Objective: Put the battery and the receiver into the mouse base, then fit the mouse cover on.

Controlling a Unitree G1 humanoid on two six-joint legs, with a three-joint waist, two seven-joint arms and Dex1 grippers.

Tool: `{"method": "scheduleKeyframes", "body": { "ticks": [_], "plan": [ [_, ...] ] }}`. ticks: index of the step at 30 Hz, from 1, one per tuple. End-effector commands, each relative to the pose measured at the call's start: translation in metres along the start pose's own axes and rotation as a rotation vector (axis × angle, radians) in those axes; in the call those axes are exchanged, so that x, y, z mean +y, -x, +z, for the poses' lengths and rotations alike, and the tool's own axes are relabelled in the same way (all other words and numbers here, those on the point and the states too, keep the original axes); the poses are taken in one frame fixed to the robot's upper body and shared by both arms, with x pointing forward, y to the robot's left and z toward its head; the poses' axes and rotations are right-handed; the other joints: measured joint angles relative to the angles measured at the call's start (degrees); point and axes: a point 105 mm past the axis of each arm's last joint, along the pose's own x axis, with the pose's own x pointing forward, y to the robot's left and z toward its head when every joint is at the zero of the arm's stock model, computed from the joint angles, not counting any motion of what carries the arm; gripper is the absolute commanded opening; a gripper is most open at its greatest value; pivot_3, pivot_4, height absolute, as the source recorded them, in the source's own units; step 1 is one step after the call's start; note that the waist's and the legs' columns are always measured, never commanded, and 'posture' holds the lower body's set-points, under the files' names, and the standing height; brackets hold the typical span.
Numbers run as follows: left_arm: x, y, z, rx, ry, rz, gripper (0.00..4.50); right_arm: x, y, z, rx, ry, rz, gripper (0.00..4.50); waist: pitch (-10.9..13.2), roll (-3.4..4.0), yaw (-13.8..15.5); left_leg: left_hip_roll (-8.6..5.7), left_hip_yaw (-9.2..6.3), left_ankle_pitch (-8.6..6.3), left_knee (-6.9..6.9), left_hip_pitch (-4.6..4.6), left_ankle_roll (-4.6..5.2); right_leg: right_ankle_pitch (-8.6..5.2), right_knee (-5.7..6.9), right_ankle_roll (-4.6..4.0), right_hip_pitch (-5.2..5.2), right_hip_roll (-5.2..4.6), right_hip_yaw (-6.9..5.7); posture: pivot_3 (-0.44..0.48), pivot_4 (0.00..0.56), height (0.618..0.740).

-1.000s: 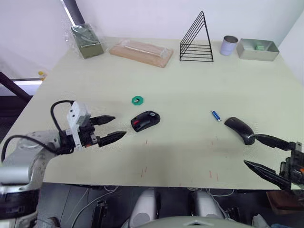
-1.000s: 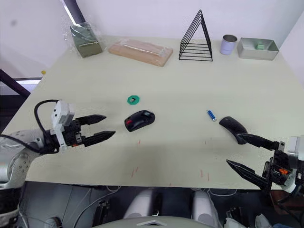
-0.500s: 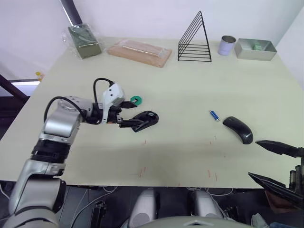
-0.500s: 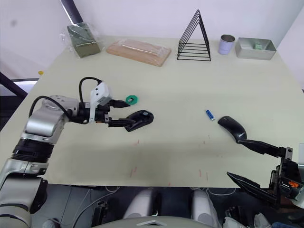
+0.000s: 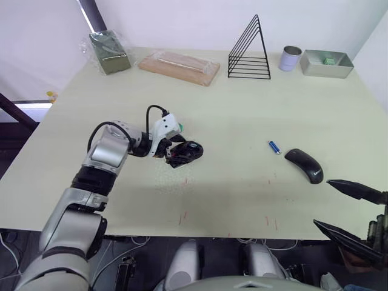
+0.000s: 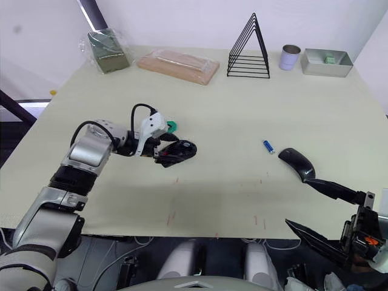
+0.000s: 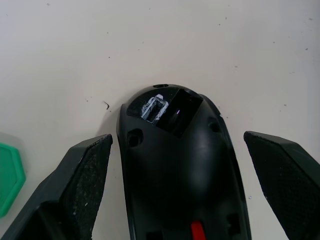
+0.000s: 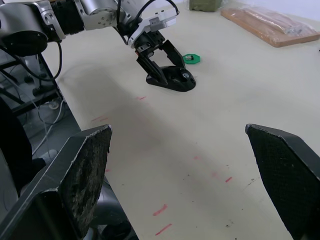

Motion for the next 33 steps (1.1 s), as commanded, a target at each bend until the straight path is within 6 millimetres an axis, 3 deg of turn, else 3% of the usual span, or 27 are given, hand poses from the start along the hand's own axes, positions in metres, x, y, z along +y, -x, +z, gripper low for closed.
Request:
{"method": "scheduleKeyframes", "body": {
  "ticks": [1, 8, 10, 11, 14, 19, 24, 30, 33],
  "plan": [
    [0.003, -0.001, 0.011, -0.004, -0.051, 0.004, 4.49, 0.004, -0.002, 0.005, -0.02, 0.028, 0.007, 4.5, 0.0, 0.0, 0.0, 0.0, 0.0, 0.0, 0.01, 0.01, 0.0, 0.0, 0.03, 0.0, 0.0, 0.0, 0.0, 0.0, 0.15, 0.74],
    [0.002, -0.011, 0.011, 0.007, -0.063, 0.006, 4.49, 0.002, -0.001, 0.006, -0.02, 0.032, 0.004, 4.5, 0.0, 0.0, -0.02, 0.0, -0.01, 0.0, 0.17, 0.01, 0.0, 0.0, 0.24, 0.0, -0.01, 0.0, 0.01, 0.0, 0.15, 0.74],
    [0.002, -0.011, 0.01, 0.012, -0.051, -0.003, 4.25, 0.003, -0.001, 0.006, -0.02, 0.032, 0.001, 4.5, 0.0, 0.0, -0.03, 0.0, -0.01, 0.0, 0.25, 0.02, 0.0, 0.0, 0.31, 0.0, -0.02, 0.0, 0.02, 0.0, 0.15, 0.74],
    [0.001, -0.012, 0.009, 0.016, -0.053, -0.003, 3.8, 0.003, -0.001, 0.006, -0.022, 0.03, 0.0, 4.5, 0.0, 0.0, -0.03, 0.01, -0.01, 0.0, 0.28, 0.02, 0.0, 0.0, 0.35, 0.0, -0.02, 0.0, 0.03, 0.0, 0.15, 0.74],
    [0.001, -0.013, 0.008, 0.021, -0.063, -0.005, 3.21, 0.003, -0.001, 0.006, -0.023, 0.028, -0.001, 4.5, 0.0, 0.0, -0.02, 0.04, 0.0, 0.0, 0.34, 0.04, 0.0, -0.01, 0.43, 0.0, -0.03, 0.0, 0.05, 0.0, 0.15, 0.74],
    [0.001, -0.011, 0.01, 0.008, -0.073, -0.008, 3.2, 0.003, 0.0, 0.006, -0.021, 0.026, -0.004, 4.5, 0.0, 0.0, -0.03, 0.06, -0.01, 0.0, 0.49, 0.03, 0.0, -0.01, 0.54, 0.0, -0.03, 0.0, 0.07, 0.0, 0.15, 0.74],
    [-0.004, -0.005, 0.024, -0.033, -0.111, -0.027, 3.2, 0.002, 0.001, 0.005, -0.018, 0.025, -0.009, 4.5, 0.01, -0.01, -0.01, 0.07, -0.01, 0.0, 0.52, 0.02, 0.0, -0.01, 0.57, 0.0, -0.03, -0.01, 0.08, 0.0, 0.15, 0.74],
    [-0.04, -0.011, 0.048, -0.051, -0.185, -0.149, 3.2, 0.001, 0.002, 0.004, -0.007, 0.022, -0.008, 4.5, 0.01, -0.02, 0.03, 0.09, -0.02, 0.0, 0.53, -0.02, 0.0, -0.01, 0.56, 0.0, -0.05, -0.04, 0.08, 0.0, 0.15, 0.74],
    [-0.048, -0.019, 0.053, 0.002, -0.239, -0.125, 3.2, 0.001, 0.001, 0.004, -0.002, 0.022, -0.004, 4.5, 0.01, -0.02, 0.03, 0.08, -0.01, 0.0, 0.53, 0.0, 0.0, -0.01, 0.58, 0.0, -0.03, -0.04, 0.09, 0.0, 0.15, 0.74]
  ]
}}
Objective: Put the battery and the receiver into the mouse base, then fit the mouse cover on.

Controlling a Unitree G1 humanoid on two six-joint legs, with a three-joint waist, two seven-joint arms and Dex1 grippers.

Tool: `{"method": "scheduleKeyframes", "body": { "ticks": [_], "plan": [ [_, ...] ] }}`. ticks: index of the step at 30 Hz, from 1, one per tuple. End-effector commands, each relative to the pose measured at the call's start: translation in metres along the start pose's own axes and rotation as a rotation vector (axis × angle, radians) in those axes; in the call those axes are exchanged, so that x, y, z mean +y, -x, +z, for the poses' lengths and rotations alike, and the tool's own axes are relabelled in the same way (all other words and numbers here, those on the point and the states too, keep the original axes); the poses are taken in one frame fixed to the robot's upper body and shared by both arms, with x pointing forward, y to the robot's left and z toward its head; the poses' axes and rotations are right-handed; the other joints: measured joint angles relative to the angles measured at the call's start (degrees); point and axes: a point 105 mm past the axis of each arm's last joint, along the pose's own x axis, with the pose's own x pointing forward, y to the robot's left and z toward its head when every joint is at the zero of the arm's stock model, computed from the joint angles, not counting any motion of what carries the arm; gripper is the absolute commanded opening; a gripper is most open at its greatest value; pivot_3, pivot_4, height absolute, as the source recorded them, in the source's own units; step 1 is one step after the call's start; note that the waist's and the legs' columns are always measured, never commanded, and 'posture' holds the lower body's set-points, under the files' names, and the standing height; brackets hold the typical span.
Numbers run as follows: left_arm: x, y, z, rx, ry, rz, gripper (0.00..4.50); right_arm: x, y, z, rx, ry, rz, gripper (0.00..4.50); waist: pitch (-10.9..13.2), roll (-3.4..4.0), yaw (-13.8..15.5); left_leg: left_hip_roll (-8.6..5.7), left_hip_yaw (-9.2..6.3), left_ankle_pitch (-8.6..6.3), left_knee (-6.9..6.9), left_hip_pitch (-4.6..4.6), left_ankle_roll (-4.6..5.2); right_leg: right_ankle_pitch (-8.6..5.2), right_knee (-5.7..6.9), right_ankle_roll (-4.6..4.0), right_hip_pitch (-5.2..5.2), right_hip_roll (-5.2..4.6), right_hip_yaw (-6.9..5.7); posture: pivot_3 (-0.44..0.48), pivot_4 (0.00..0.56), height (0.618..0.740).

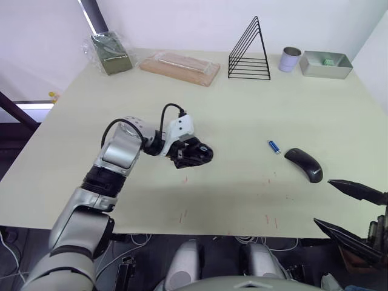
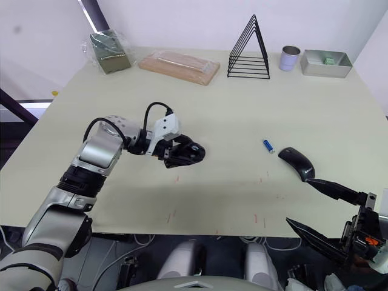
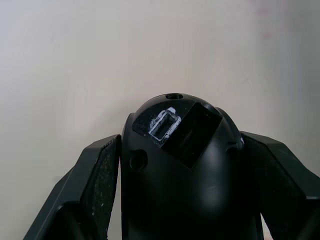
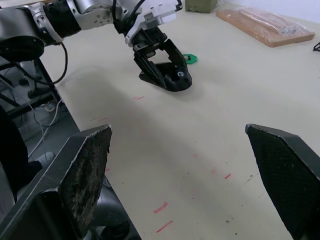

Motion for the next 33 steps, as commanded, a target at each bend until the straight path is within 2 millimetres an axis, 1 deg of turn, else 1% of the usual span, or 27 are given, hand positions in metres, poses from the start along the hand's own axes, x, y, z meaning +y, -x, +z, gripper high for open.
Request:
{"method": "scheduleKeyframes", "body": {
  "ticks": [1, 3, 6, 9, 11, 14, 18, 21, 24, 28, 31, 33],
  "plan": [
    [-0.01, -0.008, 0.018, 0.032, -0.076, 0.0, 3.2, 0.002, 0.001, 0.005, 0.001, 0.024, 0.009, 4.5, 0.0, 0.0, -0.02, 0.0, 0.0, 0.0, 0.01, 0.0, 0.0, 0.0, 0.01, 0.0, 0.0, 0.0, 0.01, 0.0, 0.15, 0.74],
    [-0.019, -0.013, 0.022, 0.044, -0.088, -0.043, 3.2, 0.002, 0.001, 0.005, 0.009, 0.025, 0.01, 4.5, 0.0, 0.0, -0.05, -0.01, 0.02, 0.0, 0.02, 0.02, 0.0, -0.01, 0.02, 0.0, 0.0, 0.02, 0.03, 0.0, 0.15, 0.74],
    [-0.024, -0.022, 0.026, 0.032, -0.092, -0.059, 3.2, 0.0, 0.0, 0.005, 0.01, 0.026, 0.0, 4.5, 0.0, 0.0, -0.05, -0.01, 0.02, 0.01, 0.02, 0.04, 0.01, -0.01, 0.03, -0.01, 0.0, 0.05, 0.04, 0.0, 0.15, 0.74],
    [-0.034, -0.041, 0.029, 0.019, -0.095, -0.076, 3.2, -0.002, -0.002, 0.006, 0.009, 0.005, -0.029, 4.5, 0.0, 0.0, 0.02, -0.02, 0.02, 0.01, 0.03, 0.04, 0.02, -0.01, 0.02, -0.01, 0.0, 0.05, 0.05, 0.0, 0.15, 0.74],
    [-0.037, -0.05, 0.032, 0.016, -0.111, -0.067, 3.2, -0.002, -0.004, 0.006, 0.022, 0.003, -0.039, 4.5, 0.0, 0.0, 0.06, -0.02, 0.02, 0.01, 0.05, 0.02, 0.02, -0.01, 0.02, -0.01, 0.0, 0.03, 0.05, 0.0, 0.15, 0.74],
    [-0.042, -0.062, 0.034, 0.023, -0.133, -0.058, 3.2, -0.01, -0.007, 0.001, 0.064, 0.014, -0.105, 4.5, 0.0, 0.0, 0.0, -0.04, 0.01, 0.01, 0.05, 0.0, 0.02, -0.01, 0.01, 0.0, 0.0, 0.02, 0.06, 0.0, 0.15, 0.74],
    [-0.047, -0.067, 0.035, 0.027, -0.141, -0.068, 3.2, -0.011, -0.011, 0.001, 0.068, 0.019, -0.113, 4.5, 0.0, 0.0, -0.03, -0.03, 0.01, 0.01, 0.05, 0.02, 0.02, -0.03, 0.02, -0.03, 0.0, 0.06, 0.06, 0.0, 0.15, 0.74],
    [-0.049, -0.077, 0.029, 0.048, -0.148, -0.063, 3.2, -0.014, -0.018, -0.002, 0.079, 0.014, -0.148, 4.5, 0.0, 0.01, -0.02, -0.02, 0.01, 0.01, 0.05, 0.02, 0.03, -0.09, 0.02, -0.14, 0.0, 0.06, 0.06, 0.0, 0.15, 0.74],
    [-0.05, -0.08, 0.027, 0.059, -0.139, -0.07, 3.2, -0.014, -0.021, -0.006, 0.108, 0.011, -0.154, 4.5, 0.0, 0.01, 0.01, -0.03, 0.02, 0.02, 0.05, 0.01, 0.03, -0.08, 0.02, -0.13, 0.0, 0.05, 0.08, 0.0, 0.15, 0.74],
    [-0.05, -0.082, 0.022, 0.07, -0.139, -0.066, 3.2, -0.031, -0.027, -0.022, 0.281, 0.034, -0.274, 4.5, -0.01, 0.01, -0.03, -0.03, 0.03, 0.02, 0.05, 0.0, 0.04, -0.09, 0.01, -0.15, -0.01, 0.02, 0.08, 0.0, 0.15, 0.74],
    [-0.05, -0.083, 0.021, 0.069, -0.137, -0.064, 3.2, -0.046, -0.043, -0.03, 0.295, -0.102, -0.292, 4.5, 0.0, -0.02, -0.24, 0.0, 0.13, 0.05, 0.09, 0.08, 0.08, -0.1, 0.02, -0.21, 0.01, 0.0, 0.16, 0.0, 0.15, 0.74],
    [-0.05, -0.083, 0.021, 0.067, -0.133, -0.063, 3.2, -0.066, -0.053, -0.035, 0.293, -0.122, -0.382, 4.5, -0.01, -0.05, -0.12, -0.01, 0.08, 0.11, 0.08, 0.09, 0.16, -0.09, 0.04, -0.22, 0.02, -0.03, 0.11, 0.0, 0.15, 0.74]
  ]
}}
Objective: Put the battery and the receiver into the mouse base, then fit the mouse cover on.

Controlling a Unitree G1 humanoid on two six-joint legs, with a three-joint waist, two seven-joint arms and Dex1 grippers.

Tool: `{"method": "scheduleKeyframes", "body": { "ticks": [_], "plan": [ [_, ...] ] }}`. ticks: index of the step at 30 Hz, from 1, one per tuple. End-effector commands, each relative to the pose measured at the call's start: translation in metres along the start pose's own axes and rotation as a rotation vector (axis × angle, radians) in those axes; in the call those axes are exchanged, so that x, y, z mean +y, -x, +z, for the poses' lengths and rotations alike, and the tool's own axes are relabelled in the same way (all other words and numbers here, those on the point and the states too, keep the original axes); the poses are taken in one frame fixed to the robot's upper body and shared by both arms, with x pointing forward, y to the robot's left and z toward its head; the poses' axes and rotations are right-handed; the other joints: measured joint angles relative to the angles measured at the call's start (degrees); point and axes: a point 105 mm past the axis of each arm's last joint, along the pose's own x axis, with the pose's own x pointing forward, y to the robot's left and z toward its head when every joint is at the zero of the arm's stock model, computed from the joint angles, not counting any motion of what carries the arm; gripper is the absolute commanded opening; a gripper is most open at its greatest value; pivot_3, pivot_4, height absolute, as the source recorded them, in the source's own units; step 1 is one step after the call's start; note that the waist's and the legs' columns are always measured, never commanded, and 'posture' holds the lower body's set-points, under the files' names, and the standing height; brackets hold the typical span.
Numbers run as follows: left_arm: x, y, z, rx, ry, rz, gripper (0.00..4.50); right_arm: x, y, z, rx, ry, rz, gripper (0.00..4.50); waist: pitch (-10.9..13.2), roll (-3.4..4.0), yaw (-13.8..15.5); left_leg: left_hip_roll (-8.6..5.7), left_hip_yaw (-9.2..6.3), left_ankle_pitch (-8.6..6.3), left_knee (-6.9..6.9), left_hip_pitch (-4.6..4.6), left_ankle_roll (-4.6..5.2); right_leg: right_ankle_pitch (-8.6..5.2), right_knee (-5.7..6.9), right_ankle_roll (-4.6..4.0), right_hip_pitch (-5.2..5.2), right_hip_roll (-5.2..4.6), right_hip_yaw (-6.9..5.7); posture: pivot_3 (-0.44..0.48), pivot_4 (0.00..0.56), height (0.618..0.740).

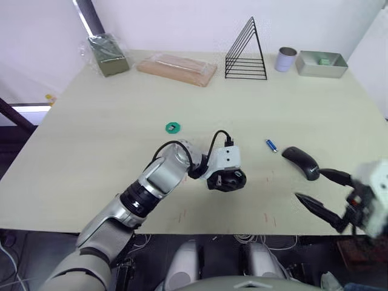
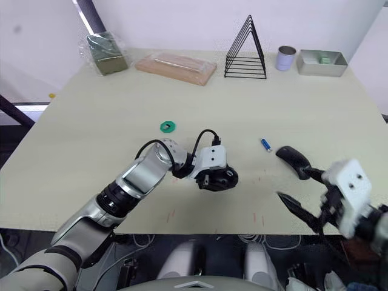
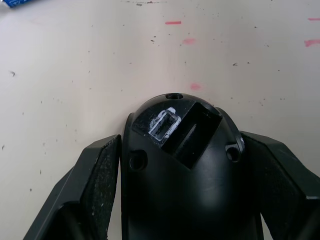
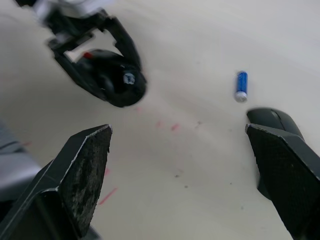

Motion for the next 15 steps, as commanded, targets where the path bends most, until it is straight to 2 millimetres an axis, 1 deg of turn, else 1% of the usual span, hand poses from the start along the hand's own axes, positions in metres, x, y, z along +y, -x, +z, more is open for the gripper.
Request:
{"method": "scheduleKeyframes", "body": {
  "ticks": [1, 4, 6, 8, 11, 12, 13, 15],
  "plan": [
    [-0.001, -0.002, 0.002, -0.003, -0.012, 0.004, 3.2, -0.02, -0.025, -0.007, 0.039, -0.058, -0.113, 4.5, -0.03, 0.03, 0.1, 0.0, -0.02, 0.0, 0.01, -0.05, 0.0, 0.02, 0.0, -0.04, -0.03, 0.02, -0.02, 0.0, 0.15, 0.74],
    [-0.001, -0.003, 0.002, -0.004, -0.015, 0.01, 3.2, -0.032, -0.046, -0.007, 0.055, -0.061, -0.163, 4.5, -0.04, 0.07, 0.25, -0.04, -0.03, 0.0, -0.01, -0.12, 0.0, 0.01, -0.01, -0.03, -0.07, -0.01, -0.03, 0.0, 0.15, 0.74],
    [0.0, -0.003, 0.002, -0.005, -0.012, 0.016, 3.2, -0.047, -0.066, -0.001, 0.046, -0.089, -0.207, 4.5, -0.04, 0.05, 0.04, -0.05, -0.03, 0.0, -0.01, -0.12, 0.0, 0.02, -0.04, -0.02, -0.06, 0.0, -0.03, 0.0, 0.15, 0.74],
    [0.0, -0.003, 0.002, -0.007, -0.01, 0.018, 3.2, -0.053, -0.08, 0.003, 0.047, -0.1, -0.212, 4.5, -0.03, 0.16, 0.07, -0.09, 0.0, 0.0, -0.01, -0.16, 0.01, 0.03, -0.06, -0.01, -0.08, -0.02, 0.02, 0.0, 0.15, 0.74],
    [-0.001, -0.003, 0.002, -0.009, -0.007, 0.019, 3.2, -0.06, -0.103, 0.01, 0.053, -0.111, -0.202, 3.73, -0.02, 0.17, 0.02, -0.1, -0.04, 0.0, -0.01, -0.15, 0.01, 0.11, -0.04, 0.14, -0.08, 0.01, -0.07, 0.0, 0.15, 0.74],
    [-0.001, -0.003, 0.003, -0.01, -0.008, 0.023, 3.2, -0.063, -0.109, 0.011, 0.063, -0.112, -0.204, 3.17, -0.01, 0.19, 0.06, -0.12, -0.03, 0.0, -0.02, -0.15, 0.01, 0.15, -0.03, 0.2, -0.09, 0.02, -0.06, 0.0, 0.15, 0.74],
    [-0.001, -0.003, 0.003, -0.01, -0.008, 0.025, 3.2, -0.065, -0.114, 0.01, 0.083, -0.102, -0.207, 2.76, -0.01, 0.19, 0.14, -0.12, -0.03, 0.0, -0.02, -0.15, 0.01, 0.15, -0.03, 0.21, -0.1, 0.02, -0.07, 0.0, 0.15, 0.74],
    [0.001, -0.003, 0.002, -0.008, -0.008, 0.029, 3.2, -0.069, -0.122, 0.009, 0.107, -0.106, -0.2, 2.76, -0.01, 0.21, 0.15, -0.12, -0.05, 0.0, -0.03, -0.17, 0.01, 0.15, -0.03, 0.22, -0.09, 0.05, -0.11, 0.0, 0.15, 0.74]
  ]
}}
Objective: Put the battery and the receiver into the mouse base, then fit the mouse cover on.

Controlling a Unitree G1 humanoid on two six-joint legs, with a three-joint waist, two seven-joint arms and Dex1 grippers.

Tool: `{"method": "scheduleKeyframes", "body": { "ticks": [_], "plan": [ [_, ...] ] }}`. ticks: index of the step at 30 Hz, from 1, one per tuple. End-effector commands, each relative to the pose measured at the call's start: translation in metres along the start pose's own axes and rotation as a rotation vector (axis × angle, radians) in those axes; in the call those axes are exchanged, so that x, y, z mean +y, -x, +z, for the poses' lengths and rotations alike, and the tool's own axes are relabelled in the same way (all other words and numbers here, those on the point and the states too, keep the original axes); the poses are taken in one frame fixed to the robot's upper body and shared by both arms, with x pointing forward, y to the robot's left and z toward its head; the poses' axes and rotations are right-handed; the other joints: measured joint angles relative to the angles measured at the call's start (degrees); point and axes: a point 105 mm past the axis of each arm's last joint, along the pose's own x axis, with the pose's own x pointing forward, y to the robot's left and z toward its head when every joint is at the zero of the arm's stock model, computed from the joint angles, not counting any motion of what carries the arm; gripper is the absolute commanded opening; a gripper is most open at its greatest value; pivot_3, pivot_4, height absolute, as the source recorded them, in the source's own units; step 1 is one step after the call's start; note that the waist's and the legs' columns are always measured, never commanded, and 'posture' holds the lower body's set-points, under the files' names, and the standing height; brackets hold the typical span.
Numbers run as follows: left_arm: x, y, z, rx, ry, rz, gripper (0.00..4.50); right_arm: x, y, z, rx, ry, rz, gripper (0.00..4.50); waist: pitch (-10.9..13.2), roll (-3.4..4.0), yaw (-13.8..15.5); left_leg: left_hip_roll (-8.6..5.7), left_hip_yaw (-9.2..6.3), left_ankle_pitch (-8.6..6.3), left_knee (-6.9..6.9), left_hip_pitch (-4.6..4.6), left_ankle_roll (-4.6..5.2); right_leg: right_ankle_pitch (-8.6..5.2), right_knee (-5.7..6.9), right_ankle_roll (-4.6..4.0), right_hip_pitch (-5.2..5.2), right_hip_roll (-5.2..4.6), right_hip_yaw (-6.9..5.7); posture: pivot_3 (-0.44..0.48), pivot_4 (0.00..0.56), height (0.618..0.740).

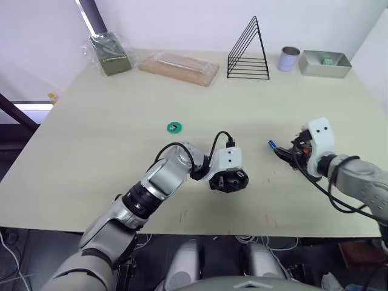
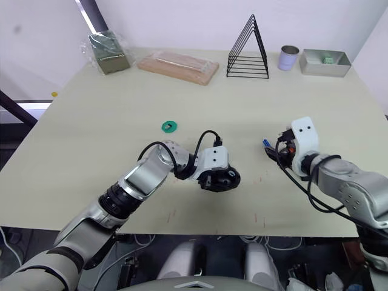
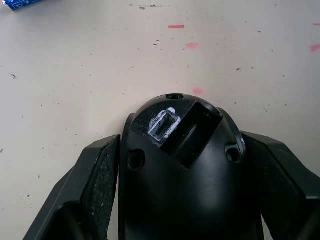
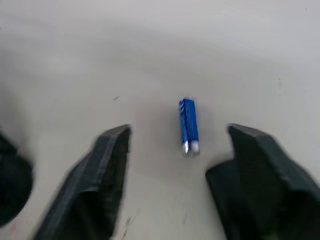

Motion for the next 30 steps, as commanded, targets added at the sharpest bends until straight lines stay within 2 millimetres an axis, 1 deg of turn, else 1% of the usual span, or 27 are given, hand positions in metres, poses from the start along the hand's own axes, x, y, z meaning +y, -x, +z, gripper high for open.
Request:
{"method": "scheduleKeyframes", "body": {
  "ticks": [1, 5, 12, 19, 23, 30],
  "plan": [
    [0.002, 0.0, -0.001, 0.008, -0.009, 0.021, 3.2, -0.007, -0.011, 0.004, 0.028, 0.016, -0.011, 2.76, 0.0, 0.02, 0.02, 0.01, -0.01, 0.0, 0.0, -0.01, 0.0, 0.0, 0.0, 0.0, 0.0, -0.01, -0.01, 0.0, 0.15, 0.74],
    [0.001, 0.0, -0.001, 0.008, -0.007, 0.022, 3.2, -0.01, -0.017, 0.001, 0.063, 0.021, -0.007, 2.76, 0.0, 0.02, -0.01, 0.01, 0.02, 0.0, 0.0, -0.01, 0.0, 0.0, 0.0, 0.01, 0.0, -0.02, 0.0, 0.0, 0.15, 0.74],
    [-0.002, -0.003, 0.001, 0.003, -0.005, 0.018, 3.2, -0.008, -0.024, -0.007, 0.104, 0.012, 0.015, 2.76, 0.0, 0.02, -0.02, 0.01, 0.01, 0.0, 0.0, 0.0, 0.0, 0.02, 0.02, 0.03, 0.0, -0.02, 0.01, 0.0, 0.15, 0.74],
    [-0.003, -0.003, 0.003, 0.001, -0.008, 0.021, 3.2, -0.006, -0.026, -0.011, 0.109, 0.002, 0.012, 2.76, 0.0, 0.03, -0.01, 0.01, 0.01, 0.0, 0.0, 0.0, 0.0, 0.02, 0.02, 0.04, 0.0, -0.02, 0.01, 0.0, 0.15, 0.74],
    [-0.002, -0.003, 0.003, 0.004, -0.008, 0.023, 3.2, -0.008, -0.025, -0.017, 0.125, -0.011, -0.002, 2.76, 0.0, 0.03, -0.01, 0.0, 0.01, 0.0, 0.0, 0.0, 0.0, 0.02, 0.02, 0.04, 0.0, -0.02, 0.01, 0.0, 0.15, 0.74],
    [-0.002, -0.004, 0.004, 0.003, -0.009, 0.022, 3.2, -0.007, -0.025, -0.017, 0.124, -0.017, -0.008, 2.76, 0.0, 0.03, -0.01, 0.0, 0.01, 0.0, 0.0, 0.0, 0.0, 0.03, 0.01, 0.04, 0.0, -0.03, 0.01, 0.0, 0.15, 0.74]
  ]
}}
